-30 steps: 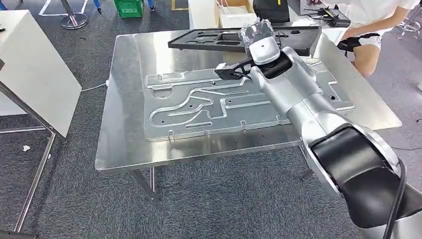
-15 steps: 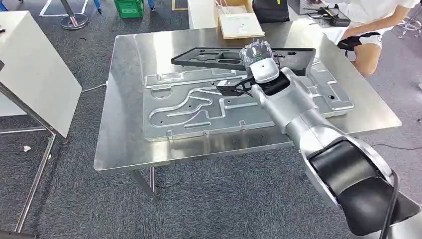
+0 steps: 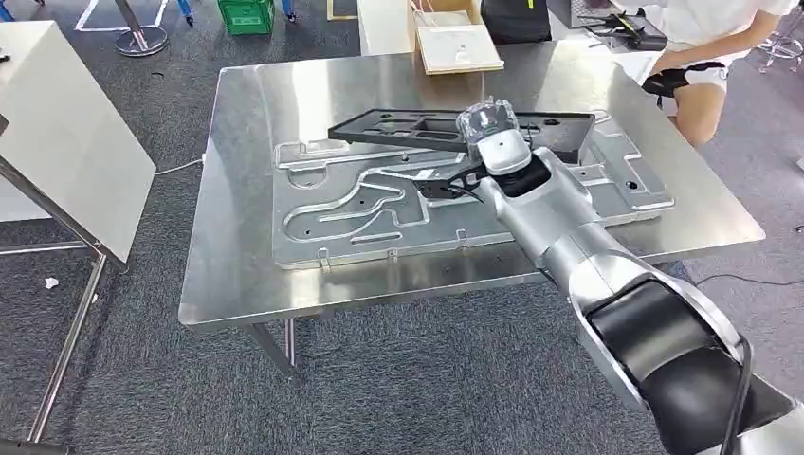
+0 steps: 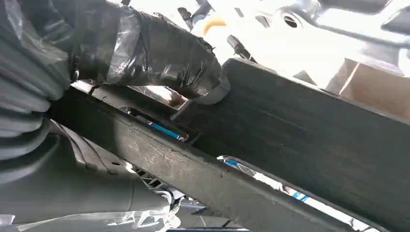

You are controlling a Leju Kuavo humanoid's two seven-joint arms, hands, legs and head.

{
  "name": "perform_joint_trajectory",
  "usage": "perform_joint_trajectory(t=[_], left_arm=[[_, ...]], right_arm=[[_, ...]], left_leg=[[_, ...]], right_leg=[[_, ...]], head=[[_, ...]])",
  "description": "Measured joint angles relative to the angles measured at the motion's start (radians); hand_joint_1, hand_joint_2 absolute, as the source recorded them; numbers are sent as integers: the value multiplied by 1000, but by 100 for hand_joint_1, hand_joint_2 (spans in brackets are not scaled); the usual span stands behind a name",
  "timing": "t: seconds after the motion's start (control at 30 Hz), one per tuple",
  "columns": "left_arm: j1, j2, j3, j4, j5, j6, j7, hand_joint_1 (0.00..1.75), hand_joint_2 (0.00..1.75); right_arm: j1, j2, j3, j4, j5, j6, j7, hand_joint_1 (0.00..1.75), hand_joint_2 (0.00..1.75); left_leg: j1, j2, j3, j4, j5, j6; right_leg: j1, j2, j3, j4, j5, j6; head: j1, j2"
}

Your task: Take the parts from the cabinet and place them on the table.

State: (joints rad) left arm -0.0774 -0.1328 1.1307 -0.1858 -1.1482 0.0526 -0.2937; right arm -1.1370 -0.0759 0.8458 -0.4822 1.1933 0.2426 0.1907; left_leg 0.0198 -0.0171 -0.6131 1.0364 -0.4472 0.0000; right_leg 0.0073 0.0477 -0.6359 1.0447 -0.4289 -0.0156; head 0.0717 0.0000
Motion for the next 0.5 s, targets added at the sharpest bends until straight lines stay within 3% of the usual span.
perform_joint_trajectory(t=[0.17, 0.2, 0.37, 0.4, 0.5], left_arm=[[0, 0, 0, 0, -3, 10, 5, 0, 175], [0, 0, 0, 0, -3, 12, 9, 0, 175], [0, 0, 0, 0, -8, 21, 23, 0, 175], [0, 0, 0, 0, -7, 23, 23, 0, 0], [0, 0, 1, 0, -3, 24, 17, 0, 0]], right_arm=[[14, 0, -11, 0, 0, -15, -5, 175, 175], [17, 0, -13, 0, 0, -17, -8, 0, 0], [21, 2, -15, 0, 3, -25, -20, 0, 0], [22, 2, -15, 0, 3, -25, -21, 0, 0], [23, 3, -15, 0, 5, -27, -22, 0, 0]], left_leg=[[0, 0, 0, 0, 0, 0], [0, 0, 0, 0, 0, 0], [0, 0, 0, 0, 0, 0], [0, 0, 0, 0, 0, 0], [0, 0, 0, 0, 0, 0]], right_leg=[[0, 0, 0, 0, 0, 0], [0, 0, 0, 0, 0, 0], [0, 0, 0, 0, 0, 0], [0, 0, 0, 0, 0, 0], [0, 0, 1, 0, 0, 0]], head=[[0, 0], [0, 0], [0, 0], [0, 0], [0, 0]])
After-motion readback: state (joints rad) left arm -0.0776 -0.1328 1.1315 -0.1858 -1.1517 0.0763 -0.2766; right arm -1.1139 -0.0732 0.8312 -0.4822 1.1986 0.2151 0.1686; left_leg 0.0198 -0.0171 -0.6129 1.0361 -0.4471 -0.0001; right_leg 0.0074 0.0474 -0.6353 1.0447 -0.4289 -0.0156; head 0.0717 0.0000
